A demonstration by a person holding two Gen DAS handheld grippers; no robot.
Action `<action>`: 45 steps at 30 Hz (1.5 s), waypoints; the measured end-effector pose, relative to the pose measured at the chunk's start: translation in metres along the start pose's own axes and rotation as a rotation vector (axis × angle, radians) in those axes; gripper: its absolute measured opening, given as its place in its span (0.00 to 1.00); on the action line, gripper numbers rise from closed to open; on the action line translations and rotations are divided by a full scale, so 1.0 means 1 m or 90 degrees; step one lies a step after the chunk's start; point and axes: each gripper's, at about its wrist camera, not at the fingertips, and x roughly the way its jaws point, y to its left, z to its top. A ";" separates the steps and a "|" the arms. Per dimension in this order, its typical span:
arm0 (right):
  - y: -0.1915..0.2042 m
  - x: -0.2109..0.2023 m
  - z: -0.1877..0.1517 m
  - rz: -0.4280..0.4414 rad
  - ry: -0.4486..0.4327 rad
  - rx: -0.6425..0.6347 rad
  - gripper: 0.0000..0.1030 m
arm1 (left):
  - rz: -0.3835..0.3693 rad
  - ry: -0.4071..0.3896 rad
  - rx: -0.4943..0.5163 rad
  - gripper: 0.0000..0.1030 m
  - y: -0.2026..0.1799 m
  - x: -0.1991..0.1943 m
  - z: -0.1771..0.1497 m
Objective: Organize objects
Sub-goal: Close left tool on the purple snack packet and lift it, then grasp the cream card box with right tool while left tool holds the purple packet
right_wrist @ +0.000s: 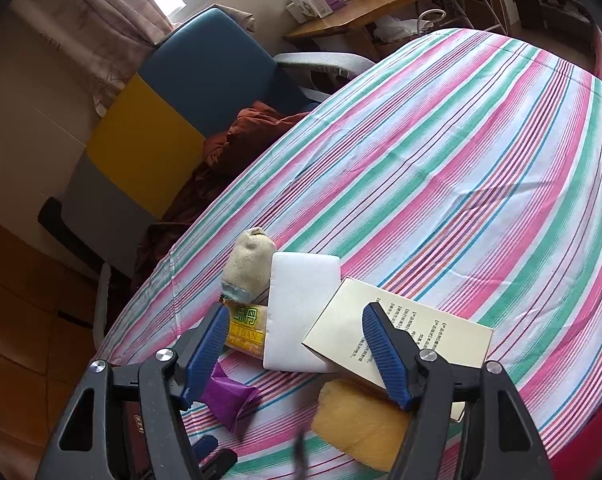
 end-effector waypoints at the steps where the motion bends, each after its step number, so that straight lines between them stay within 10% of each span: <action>1: 0.000 0.000 0.000 0.001 0.000 0.000 0.68 | 0.007 0.001 0.005 0.40 -0.004 0.002 0.005; 18: -0.001 0.001 0.001 0.018 0.007 0.002 0.68 | 0.088 0.025 -0.047 0.67 0.003 0.040 0.051; 27: -0.013 -0.007 0.002 0.033 -0.017 0.044 0.68 | 0.126 -0.003 0.019 0.41 0.006 0.054 0.052; 40: -0.034 -0.017 0.002 -0.033 -0.107 0.188 0.68 | 0.116 -0.045 0.100 0.41 0.013 0.006 -0.028; 45: -0.019 -0.010 0.008 -0.083 -0.036 0.118 0.68 | 0.117 -0.048 0.126 0.41 0.011 0.000 -0.041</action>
